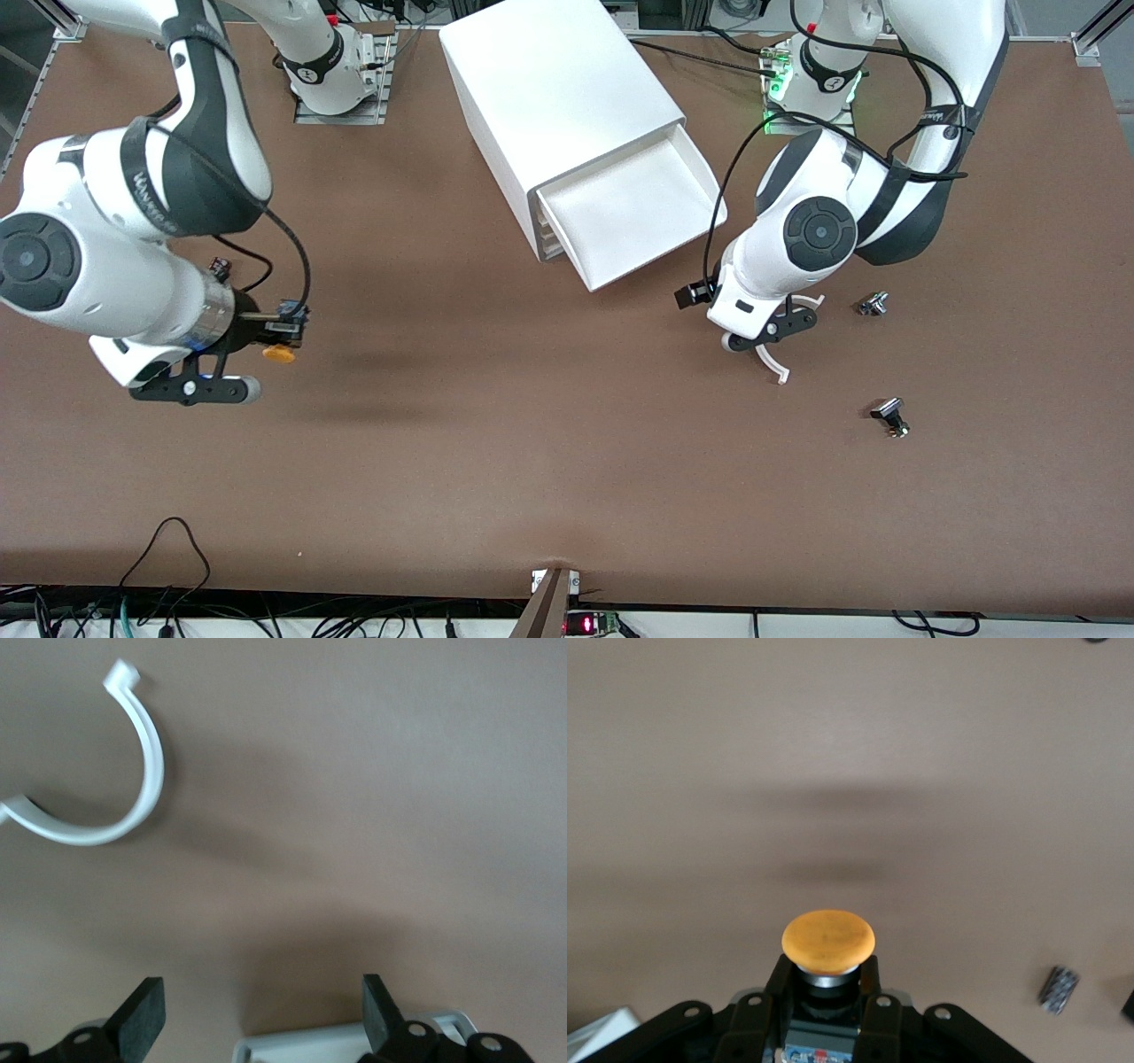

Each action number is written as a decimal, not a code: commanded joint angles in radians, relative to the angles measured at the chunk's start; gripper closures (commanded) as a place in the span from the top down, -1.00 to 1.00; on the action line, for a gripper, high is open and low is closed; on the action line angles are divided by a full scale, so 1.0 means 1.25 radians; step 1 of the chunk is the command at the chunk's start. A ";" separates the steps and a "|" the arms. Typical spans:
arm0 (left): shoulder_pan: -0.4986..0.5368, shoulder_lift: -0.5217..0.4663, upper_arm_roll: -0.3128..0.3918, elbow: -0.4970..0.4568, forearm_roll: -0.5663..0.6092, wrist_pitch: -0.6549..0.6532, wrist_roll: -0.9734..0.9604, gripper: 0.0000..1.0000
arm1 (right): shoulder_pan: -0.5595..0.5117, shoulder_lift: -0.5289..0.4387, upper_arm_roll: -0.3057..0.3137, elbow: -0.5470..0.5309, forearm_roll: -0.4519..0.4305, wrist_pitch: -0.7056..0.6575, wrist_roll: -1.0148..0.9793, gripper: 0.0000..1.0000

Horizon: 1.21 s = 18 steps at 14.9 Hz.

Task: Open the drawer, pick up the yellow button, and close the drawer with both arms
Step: 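Lift the button out with the right gripper while the left gripper reaches the drawer, then push the drawer shut with the left gripper while the right gripper carries the button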

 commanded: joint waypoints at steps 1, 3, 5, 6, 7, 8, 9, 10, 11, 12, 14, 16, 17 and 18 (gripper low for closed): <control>0.010 -0.057 -0.009 -0.058 -0.060 0.018 -0.008 0.95 | 0.008 -0.018 -0.037 -0.096 0.008 0.075 -0.078 -1.00; 0.008 -0.065 -0.012 -0.073 -0.060 0.035 -0.039 0.95 | 0.008 -0.023 -0.073 -0.159 0.010 0.140 -0.143 -1.00; 0.010 -0.078 -0.039 -0.129 -0.061 0.097 -0.066 0.95 | 0.007 -0.040 -0.102 -0.258 0.013 0.235 -0.200 -1.00; 0.008 -0.081 -0.042 -0.146 -0.060 0.127 -0.091 0.95 | 0.000 -0.048 -0.107 -0.308 0.015 0.287 -0.216 -1.00; 0.007 -0.080 -0.069 -0.154 -0.048 0.136 -0.115 0.95 | -0.006 -0.053 -0.108 -0.367 0.015 0.351 -0.223 -1.00; 0.007 -0.080 -0.074 -0.161 -0.034 0.144 -0.121 0.95 | -0.010 -0.054 -0.108 -0.404 0.017 0.384 -0.223 -1.00; 0.007 -0.081 -0.075 -0.170 -0.032 0.152 -0.127 0.95 | -0.014 -0.054 -0.108 -0.431 0.025 0.410 -0.223 -1.00; 0.003 -0.081 -0.082 -0.175 -0.032 0.153 -0.129 0.95 | -0.020 -0.052 -0.108 -0.454 0.044 0.435 -0.226 -1.00; -0.001 -0.083 -0.092 -0.181 -0.032 0.153 -0.137 0.95 | -0.021 -0.048 -0.108 -0.473 0.051 0.459 -0.227 -1.00; -0.003 -0.085 -0.103 -0.182 -0.032 0.153 -0.152 0.95 | -0.021 -0.047 -0.108 -0.498 0.051 0.490 -0.227 -1.00; -0.004 -0.085 -0.126 -0.183 -0.032 0.153 -0.185 0.95 | -0.022 -0.042 -0.108 -0.539 0.051 0.554 -0.227 -1.00; -0.006 -0.086 -0.153 -0.196 -0.032 0.153 -0.207 0.95 | -0.022 -0.031 -0.108 -0.554 0.055 0.580 -0.227 -1.00; -0.006 -0.086 -0.168 -0.203 -0.032 0.153 -0.216 0.95 | -0.024 -0.027 -0.108 -0.558 0.073 0.581 -0.228 -1.00; -0.006 -0.086 -0.179 -0.207 -0.032 0.153 -0.221 0.95 | -0.024 -0.017 -0.108 -0.558 0.089 0.585 -0.231 -1.00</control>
